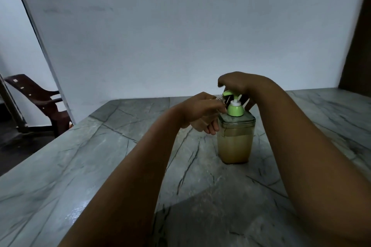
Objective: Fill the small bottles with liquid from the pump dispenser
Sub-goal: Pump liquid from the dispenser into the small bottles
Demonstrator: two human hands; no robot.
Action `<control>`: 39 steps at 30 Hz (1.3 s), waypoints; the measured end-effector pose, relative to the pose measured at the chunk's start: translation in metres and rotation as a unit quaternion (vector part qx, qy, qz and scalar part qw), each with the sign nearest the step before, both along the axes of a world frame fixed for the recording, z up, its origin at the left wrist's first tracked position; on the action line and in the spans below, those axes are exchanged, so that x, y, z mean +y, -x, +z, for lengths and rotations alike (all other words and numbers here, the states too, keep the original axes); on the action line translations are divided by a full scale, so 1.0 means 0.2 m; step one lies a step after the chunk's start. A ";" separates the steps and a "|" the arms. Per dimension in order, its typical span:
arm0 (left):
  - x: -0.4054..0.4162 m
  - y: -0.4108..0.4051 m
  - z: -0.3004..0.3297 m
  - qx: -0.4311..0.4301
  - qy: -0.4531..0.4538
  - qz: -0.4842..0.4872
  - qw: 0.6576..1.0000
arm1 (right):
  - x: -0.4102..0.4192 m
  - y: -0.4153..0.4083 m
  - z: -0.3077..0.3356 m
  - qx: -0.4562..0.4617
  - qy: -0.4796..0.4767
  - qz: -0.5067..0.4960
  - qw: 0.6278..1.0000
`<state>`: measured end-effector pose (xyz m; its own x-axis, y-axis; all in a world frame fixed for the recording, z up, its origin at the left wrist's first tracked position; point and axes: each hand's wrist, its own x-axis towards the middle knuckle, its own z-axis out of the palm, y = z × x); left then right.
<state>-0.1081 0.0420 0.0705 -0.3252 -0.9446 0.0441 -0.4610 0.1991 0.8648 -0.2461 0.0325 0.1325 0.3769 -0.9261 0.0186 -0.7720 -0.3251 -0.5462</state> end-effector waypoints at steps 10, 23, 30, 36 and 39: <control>-0.02 -0.01 -0.01 0.005 -0.011 0.011 1.000 | -0.03 -0.03 -0.06 0.007 0.016 -0.015 1.000; -0.01 0.00 0.00 0.005 -0.013 0.010 1.000 | -0.05 0.00 -0.04 0.016 -0.015 -0.005 1.000; -0.02 0.00 -0.01 0.013 -0.008 0.009 1.000 | -0.05 -0.02 -0.06 0.031 -0.026 -0.014 0.999; -0.01 0.00 -0.01 0.018 -0.006 0.005 1.000 | -0.02 0.01 -0.02 -0.037 -0.054 -0.009 0.998; -0.01 0.00 -0.01 0.011 -0.004 0.009 1.000 | -0.01 0.01 -0.03 -0.046 -0.070 -0.014 0.996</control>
<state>-0.1080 0.0399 0.0691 -0.3064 -0.9509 0.0425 -0.4461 0.1829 0.8761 -0.2482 0.0297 0.1266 0.3529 -0.9324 -0.0781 -0.7248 -0.2196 -0.6530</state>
